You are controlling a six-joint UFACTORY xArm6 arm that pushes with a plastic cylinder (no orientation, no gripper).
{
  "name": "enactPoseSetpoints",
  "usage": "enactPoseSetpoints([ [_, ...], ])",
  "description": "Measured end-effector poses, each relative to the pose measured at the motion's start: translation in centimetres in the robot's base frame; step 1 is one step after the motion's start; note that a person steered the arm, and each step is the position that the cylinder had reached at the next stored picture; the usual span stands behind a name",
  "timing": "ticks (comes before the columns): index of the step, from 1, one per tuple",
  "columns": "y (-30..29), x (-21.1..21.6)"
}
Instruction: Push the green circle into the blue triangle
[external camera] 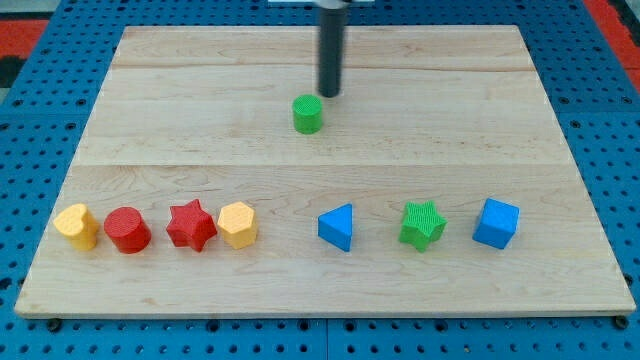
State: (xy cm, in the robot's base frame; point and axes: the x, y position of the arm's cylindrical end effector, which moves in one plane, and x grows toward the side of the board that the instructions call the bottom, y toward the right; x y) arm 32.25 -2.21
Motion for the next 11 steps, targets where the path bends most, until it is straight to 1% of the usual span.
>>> enactPoseSetpoints([
  [1, -2.1, 3.9],
  [2, 0.2, 4.1],
  [3, 0.6, 1.6],
  [4, 3.8, 4.0],
  [5, 3.2, 8.2],
  [6, -0.4, 12.1],
  [7, -1.1, 13.0],
  [8, -0.9, 9.4],
  [9, 3.3, 8.0],
  [10, 4.6, 11.0],
  [11, 3.7, 14.3],
])
